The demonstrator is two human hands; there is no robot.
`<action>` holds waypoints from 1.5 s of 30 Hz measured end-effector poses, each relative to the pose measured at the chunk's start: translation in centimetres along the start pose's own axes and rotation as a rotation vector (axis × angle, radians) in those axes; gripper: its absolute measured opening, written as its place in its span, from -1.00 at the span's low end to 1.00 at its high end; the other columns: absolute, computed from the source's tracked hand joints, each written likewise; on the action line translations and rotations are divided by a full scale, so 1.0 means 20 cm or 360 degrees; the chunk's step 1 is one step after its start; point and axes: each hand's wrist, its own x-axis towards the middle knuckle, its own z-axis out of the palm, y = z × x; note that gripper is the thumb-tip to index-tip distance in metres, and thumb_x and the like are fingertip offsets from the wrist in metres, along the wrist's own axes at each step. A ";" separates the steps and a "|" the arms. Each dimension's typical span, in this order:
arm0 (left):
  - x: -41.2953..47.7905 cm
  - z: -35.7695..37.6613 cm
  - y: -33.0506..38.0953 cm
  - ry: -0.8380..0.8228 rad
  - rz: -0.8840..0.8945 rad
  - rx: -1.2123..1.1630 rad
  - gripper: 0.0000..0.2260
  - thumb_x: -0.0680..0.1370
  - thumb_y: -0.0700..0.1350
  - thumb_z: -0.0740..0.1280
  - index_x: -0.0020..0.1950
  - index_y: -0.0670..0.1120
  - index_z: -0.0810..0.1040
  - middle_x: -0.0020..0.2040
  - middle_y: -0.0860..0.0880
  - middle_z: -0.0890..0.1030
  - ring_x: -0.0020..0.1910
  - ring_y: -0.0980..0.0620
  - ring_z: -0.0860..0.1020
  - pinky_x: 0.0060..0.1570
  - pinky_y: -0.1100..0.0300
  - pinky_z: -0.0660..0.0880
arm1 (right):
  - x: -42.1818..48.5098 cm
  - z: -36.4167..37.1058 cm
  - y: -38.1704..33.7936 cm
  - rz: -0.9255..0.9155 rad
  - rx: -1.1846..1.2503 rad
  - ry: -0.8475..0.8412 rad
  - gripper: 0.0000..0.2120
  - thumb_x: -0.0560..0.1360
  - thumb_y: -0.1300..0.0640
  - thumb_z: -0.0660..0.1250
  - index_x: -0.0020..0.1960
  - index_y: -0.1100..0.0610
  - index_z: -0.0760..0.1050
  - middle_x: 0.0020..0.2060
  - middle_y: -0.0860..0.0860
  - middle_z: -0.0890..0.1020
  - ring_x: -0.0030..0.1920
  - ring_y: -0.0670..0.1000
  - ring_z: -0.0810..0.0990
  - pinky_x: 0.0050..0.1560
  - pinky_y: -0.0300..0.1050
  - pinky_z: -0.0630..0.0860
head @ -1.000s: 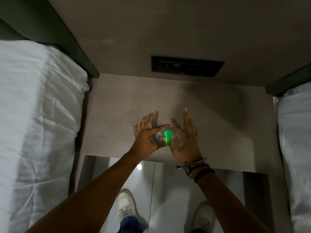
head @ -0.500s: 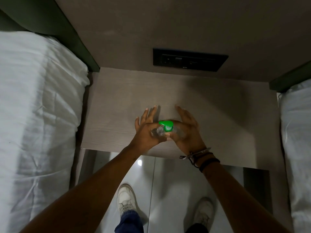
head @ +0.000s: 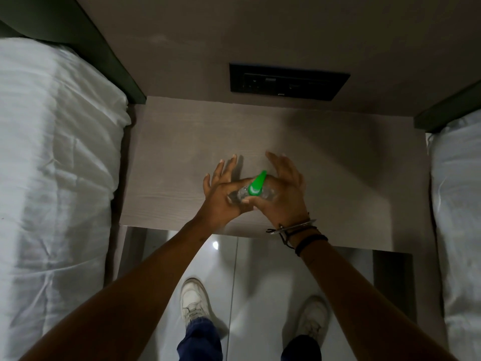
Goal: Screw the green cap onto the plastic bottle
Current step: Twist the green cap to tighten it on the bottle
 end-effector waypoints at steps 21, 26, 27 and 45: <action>0.01 -0.01 0.01 -0.0036 0.0034 0.0058 -0.49 0.26 0.12 0.54 0.17 0.08 0.58 0.54 -0.09 0.11 0.48 0.00 -0.12 0.39 -0.18 -0.20 | -0.02 0.02 0.03 0.0094 0.0114 0.0095 -0.40 0.16 -0.08 0.59 0.13 0.05 0.52 0.42 0.01 0.36 0.44 0.09 0.20 0.37 0.21 0.22; -0.01 -0.02 0.01 -0.0034 0.0057 0.0005 -0.56 0.32 0.09 0.50 0.18 0.14 0.56 0.54 -0.06 0.09 0.49 -0.03 -0.12 0.39 -0.22 -0.20 | -0.03 0.01 0.03 0.0101 0.0326 -0.0104 -0.23 0.19 -0.01 0.60 0.32 0.04 0.37 0.50 0.10 0.16 0.47 0.15 0.12 0.39 0.31 0.22; 0.00 -0.01 0.01 -0.0031 0.0047 0.0020 -0.55 0.29 0.08 0.53 0.16 0.13 0.57 0.53 -0.05 0.09 0.49 -0.02 -0.12 0.39 -0.22 -0.19 | -0.03 0.01 0.03 0.0096 0.0380 -0.0101 -0.25 0.22 0.07 0.58 0.34 0.05 0.36 0.48 0.09 0.21 0.46 0.16 0.14 0.39 0.32 0.22; 0.00 0.03 -0.04 0.0006 0.0088 -0.0048 -0.57 0.33 0.11 0.49 0.14 0.35 0.45 0.53 0.04 0.07 0.50 0.07 -0.13 0.38 -0.07 -0.25 | -0.03 0.05 0.03 0.0126 0.0257 -0.0028 -0.26 0.10 -0.07 0.62 0.20 0.03 0.43 0.45 0.11 0.24 0.44 0.13 0.18 0.37 0.26 0.25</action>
